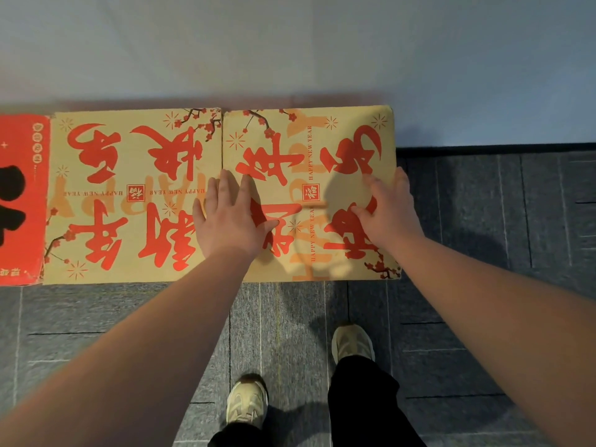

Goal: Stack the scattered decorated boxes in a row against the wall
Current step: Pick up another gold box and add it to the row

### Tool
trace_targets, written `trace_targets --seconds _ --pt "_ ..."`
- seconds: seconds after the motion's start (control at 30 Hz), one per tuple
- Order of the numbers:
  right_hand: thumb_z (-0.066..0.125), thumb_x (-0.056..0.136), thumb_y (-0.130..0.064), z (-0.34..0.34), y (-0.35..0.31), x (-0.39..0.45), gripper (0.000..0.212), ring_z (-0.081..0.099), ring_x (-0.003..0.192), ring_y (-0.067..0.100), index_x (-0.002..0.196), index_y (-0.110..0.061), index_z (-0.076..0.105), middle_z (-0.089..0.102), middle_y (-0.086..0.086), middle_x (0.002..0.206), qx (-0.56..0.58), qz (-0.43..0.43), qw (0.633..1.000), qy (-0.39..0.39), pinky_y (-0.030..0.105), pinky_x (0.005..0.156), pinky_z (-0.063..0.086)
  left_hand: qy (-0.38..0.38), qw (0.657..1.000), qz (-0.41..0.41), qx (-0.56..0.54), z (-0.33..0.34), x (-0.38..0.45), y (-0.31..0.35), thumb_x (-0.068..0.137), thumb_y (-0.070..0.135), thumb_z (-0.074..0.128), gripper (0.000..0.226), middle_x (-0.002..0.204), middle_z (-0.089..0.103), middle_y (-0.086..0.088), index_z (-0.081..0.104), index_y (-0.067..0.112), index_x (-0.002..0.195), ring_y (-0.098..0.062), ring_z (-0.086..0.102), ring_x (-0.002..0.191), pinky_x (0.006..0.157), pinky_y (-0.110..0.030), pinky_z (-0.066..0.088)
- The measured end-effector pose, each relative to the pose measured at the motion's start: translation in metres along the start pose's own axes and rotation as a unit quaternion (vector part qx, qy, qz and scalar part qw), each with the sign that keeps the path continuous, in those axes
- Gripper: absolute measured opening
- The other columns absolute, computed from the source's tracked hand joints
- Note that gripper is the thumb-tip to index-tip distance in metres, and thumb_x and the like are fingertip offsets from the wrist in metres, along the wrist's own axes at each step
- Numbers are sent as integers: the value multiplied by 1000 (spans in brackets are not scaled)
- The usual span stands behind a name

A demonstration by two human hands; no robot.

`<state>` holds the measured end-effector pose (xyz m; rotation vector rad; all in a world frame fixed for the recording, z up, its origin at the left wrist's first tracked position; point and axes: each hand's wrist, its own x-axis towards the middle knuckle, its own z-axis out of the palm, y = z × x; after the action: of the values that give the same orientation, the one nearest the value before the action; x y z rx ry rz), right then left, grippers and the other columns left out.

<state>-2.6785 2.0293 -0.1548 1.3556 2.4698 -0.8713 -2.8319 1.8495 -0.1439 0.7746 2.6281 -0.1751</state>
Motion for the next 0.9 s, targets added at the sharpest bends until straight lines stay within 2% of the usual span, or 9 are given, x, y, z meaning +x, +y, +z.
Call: trace_targets --seconds 0.1,0.23,0.33,0.43,0.53,0.63,0.77,0.9 --pt "56 93 -36 0 -2 -1 55 29 137 32 143 -32 33 10 9 156 -21 3 1000 -1 51 108 37 0 1000 -9 -10 1 -1 0 82 73 43 89 160 -7 0 3 35 151 -22 -8 147 117 -47 6" --pt "50 97 -36 0 -7 -5 58 15 144 35 149 -36 22 -5 10 160 -51 22 998 -21 51 108 33 -8 999 -17 -31 2 -5 2 83 70 45 85 160 -6 1 6 35 150 -21 -5 147 117 -46 7" --pt "49 98 -36 -3 -12 -7 60 12 145 36 150 -36 19 -7 11 160 -49 26 997 -46 52 110 31 -17 999 -15 -37 0 -9 -1 83 71 44 83 160 -3 1 8 36 150 -21 -4 147 118 -48 5" --pt "48 97 -39 -12 -12 -12 61 12 145 34 150 -34 18 0 12 159 -66 22 995 -66 53 109 31 -31 998 -24 -53 -5 -22 -3 84 72 40 84 160 -4 1 5 34 151 -20 -6 147 117 -48 4" --pt "47 97 -40 -24 -15 -14 59 17 143 33 149 -32 21 12 11 157 -101 -24 992 -69 54 107 34 -38 996 -42 -65 -17 -32 -2 84 74 37 86 160 -7 0 2 33 151 -21 -5 147 117 -48 4" --pt "47 97 -38 -35 -28 -13 58 18 144 32 148 -32 23 15 10 157 -124 -70 987 -76 53 108 33 -25 994 -60 -83 -30 -41 -8 85 73 36 86 160 -6 -1 2 32 152 -23 -2 147 116 -49 5" --pt "48 96 -38 -29 -58 -28 55 20 144 33 146 -29 29 22 11 156 -141 -124 978 -96 52 112 28 -10 991 -91 -102 -37 -79 -36 86 70 38 83 160 -2 -2 6 31 152 -24 3 147 116 -48 10" --pt "49 96 -37 -13 -104 -64 52 24 142 31 145 -26 34 27 10 152 -130 -172 966 -144 49 112 31 -11 982 -143 -124 -32 -129 -79 87 70 37 82 160 -2 -3 6 31 152 -23 1 147 116 -46 11"
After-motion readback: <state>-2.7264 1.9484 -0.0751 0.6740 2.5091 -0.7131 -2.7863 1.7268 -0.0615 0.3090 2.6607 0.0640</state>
